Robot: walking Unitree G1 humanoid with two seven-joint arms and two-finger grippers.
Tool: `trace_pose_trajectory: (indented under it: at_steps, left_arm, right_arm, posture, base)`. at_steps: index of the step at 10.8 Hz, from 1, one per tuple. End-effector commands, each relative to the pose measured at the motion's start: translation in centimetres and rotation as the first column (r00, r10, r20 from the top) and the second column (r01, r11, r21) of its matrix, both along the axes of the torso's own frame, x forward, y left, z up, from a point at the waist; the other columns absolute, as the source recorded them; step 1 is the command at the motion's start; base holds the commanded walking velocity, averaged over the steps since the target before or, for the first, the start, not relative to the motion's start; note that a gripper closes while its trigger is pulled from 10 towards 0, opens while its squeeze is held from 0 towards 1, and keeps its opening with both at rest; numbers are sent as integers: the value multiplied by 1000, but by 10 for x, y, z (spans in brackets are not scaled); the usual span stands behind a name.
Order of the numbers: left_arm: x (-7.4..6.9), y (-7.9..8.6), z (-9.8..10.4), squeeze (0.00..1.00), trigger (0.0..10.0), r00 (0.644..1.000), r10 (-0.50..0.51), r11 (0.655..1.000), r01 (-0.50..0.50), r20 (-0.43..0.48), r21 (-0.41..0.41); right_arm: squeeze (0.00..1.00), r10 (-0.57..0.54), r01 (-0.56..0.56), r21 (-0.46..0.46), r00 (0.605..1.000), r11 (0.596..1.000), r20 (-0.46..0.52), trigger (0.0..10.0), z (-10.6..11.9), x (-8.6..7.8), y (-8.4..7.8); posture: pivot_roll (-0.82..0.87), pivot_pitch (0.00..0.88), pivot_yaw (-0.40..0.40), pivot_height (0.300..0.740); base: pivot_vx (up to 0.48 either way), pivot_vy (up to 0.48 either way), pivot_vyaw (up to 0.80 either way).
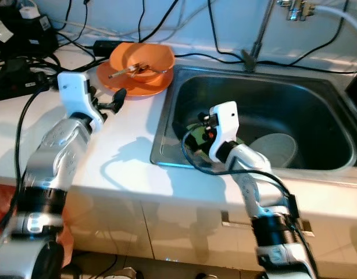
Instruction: Kitchen organization
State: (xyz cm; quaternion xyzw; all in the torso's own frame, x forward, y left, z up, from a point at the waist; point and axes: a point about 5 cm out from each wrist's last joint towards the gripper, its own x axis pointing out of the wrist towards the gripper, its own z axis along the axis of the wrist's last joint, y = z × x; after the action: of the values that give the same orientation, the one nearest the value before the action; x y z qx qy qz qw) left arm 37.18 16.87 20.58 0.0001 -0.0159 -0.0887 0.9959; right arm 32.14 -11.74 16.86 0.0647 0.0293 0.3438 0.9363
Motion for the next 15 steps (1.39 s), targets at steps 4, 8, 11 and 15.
trace_pose_trajectory:
  at_steps: [4,8,11,15]
  left_arm:
    - [17,-12,1,0,10000,996,-86,993,87,-24,81]
    - [35,4,10,0,10000,996,-83,984,87,-31,156]
    - [41,9,20,0,10000,997,-75,980,77,-20,182]
    - [44,4,17,0,10000,993,-103,964,114,-58,242]
  right_arm:
    - [0,171,-171,-2,985,985,8,10000,15,-29,7]
    - [0,200,-200,-12,980,980,-20,10000,18,-42,5]
    - [0,213,-213,-9,977,977,-22,10000,20,-45,8]
    - [0,227,-227,-3,973,974,-26,10000,20,-51,10]
  posture:
    - [73,145,0,740]
    - [51,181,4,740]
    - [49,180,7,740]
    - [45,193,19,740]
  base:
    - [0,0,0]
    - [0,0,0]
    - [0,0,0]
    - [0,0,0]
